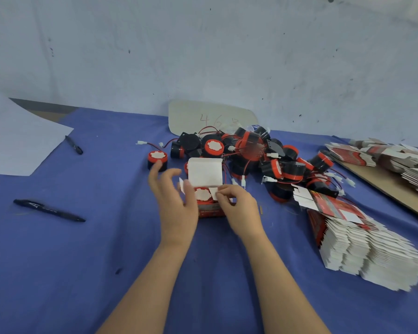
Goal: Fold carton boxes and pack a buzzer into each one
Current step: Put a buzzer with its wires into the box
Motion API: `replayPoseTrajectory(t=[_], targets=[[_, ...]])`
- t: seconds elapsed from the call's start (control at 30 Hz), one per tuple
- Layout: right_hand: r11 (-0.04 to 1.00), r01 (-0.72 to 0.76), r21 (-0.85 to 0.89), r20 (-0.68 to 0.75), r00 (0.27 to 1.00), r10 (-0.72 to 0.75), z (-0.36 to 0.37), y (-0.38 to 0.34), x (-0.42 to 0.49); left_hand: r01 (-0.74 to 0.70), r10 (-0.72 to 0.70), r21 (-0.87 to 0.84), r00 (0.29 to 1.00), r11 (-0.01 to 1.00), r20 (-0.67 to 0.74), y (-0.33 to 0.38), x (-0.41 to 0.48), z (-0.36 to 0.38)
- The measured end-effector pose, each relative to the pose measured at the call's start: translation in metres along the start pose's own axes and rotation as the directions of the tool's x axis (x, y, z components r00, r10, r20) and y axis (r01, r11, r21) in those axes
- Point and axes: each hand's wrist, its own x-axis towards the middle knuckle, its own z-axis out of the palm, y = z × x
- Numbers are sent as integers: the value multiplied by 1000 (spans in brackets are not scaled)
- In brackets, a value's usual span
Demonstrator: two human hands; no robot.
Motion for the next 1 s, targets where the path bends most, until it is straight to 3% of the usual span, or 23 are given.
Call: replayPoseTrajectory(t=[0.1, 0.17, 0.27, 0.33, 0.43, 0.5, 0.63, 0.8, 1.0], targets=[[997, -33, 64, 32, 999, 31, 0, -1, 1, 248, -239, -167, 968, 954, 73, -1, 3, 0], [990, -76, 122, 87, 994, 66, 0, 0, 1, 246, -236, -37, 956, 969, 175, -1, 0, 1], [979, -101, 179, 133, 988, 78, 2, 2, 2, 118, -162, 179, 952, 977, 258, -5, -4, 5], [966, -95, 242, 130, 989, 65, 3, 1, 2, 210, -275, 252, 925, 945, 262, -9, -1, 5], [940, -51, 336, 137, 990, 5, 3, 2, 3, 414, -437, 142, 847, 899, 302, -13, 5, 0], [941, -33, 337, 155, 988, -21, 0, 0, 3, 402, -406, 83, 853, 912, 329, -13, 5, 0], [991, 45, 129, 249, 966, -76, -9, 0, 0, 351, -340, 37, 871, 936, 354, -13, 3, -1], [981, -112, 156, 501, 865, 19, -26, 4, -2, 320, -314, 60, 848, 945, 427, -13, 6, -9], [979, -49, 199, 379, 925, -31, -23, 3, -4, 427, -344, -80, 814, 901, 468, -6, 7, -13]])
